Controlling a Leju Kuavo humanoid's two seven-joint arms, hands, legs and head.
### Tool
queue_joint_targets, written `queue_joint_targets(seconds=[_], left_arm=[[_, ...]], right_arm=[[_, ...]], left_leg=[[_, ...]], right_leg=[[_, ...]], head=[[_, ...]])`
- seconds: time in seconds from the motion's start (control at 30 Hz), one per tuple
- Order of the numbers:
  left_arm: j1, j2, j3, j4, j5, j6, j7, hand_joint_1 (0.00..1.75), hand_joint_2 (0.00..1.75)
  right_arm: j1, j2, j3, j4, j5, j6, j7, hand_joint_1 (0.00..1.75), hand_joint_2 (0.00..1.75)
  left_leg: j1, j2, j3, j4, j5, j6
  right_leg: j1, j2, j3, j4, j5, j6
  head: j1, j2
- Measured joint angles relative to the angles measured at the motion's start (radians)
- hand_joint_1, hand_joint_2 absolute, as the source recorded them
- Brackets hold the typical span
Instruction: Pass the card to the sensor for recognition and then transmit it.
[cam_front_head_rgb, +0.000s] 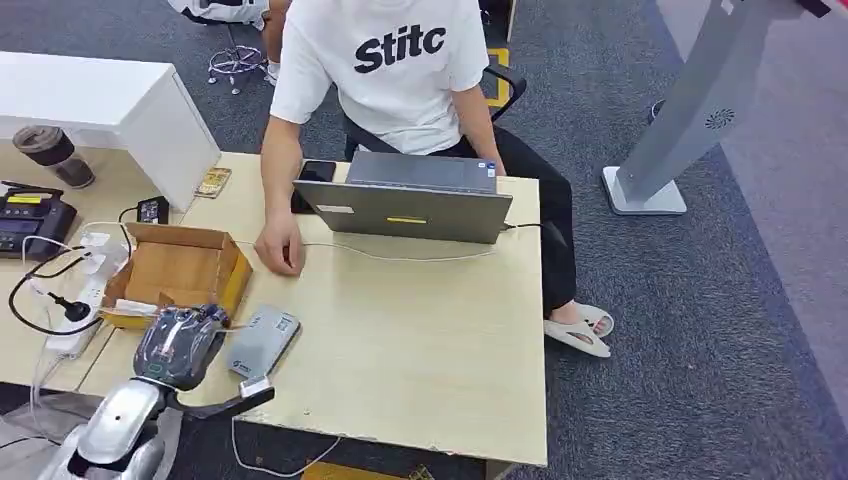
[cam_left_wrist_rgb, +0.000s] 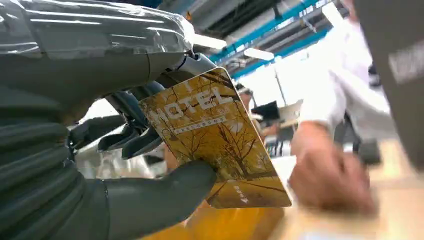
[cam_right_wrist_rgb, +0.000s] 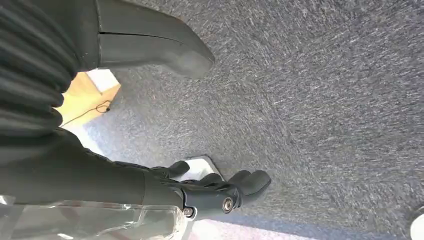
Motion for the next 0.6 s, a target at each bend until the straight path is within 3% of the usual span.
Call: queue_joint_targets(seconds=[0.6], left_arm=[[-0.066, 0.0, -0.02, -0.093, 0.027, 0.004, -0.015, 1.75, 1.75]], right_arm=[[0.0, 0.0, -0.014, 0.0, 0.01, 0.0, -0.007, 0.0, 1.75]], left_leg=[[0.0, 0.0, 0.0, 0.0, 0.0, 0.0]], right_leg=[[0.0, 0.001, 0.0, 0.0, 0.0, 0.0]], head=[[0.0, 0.0]])
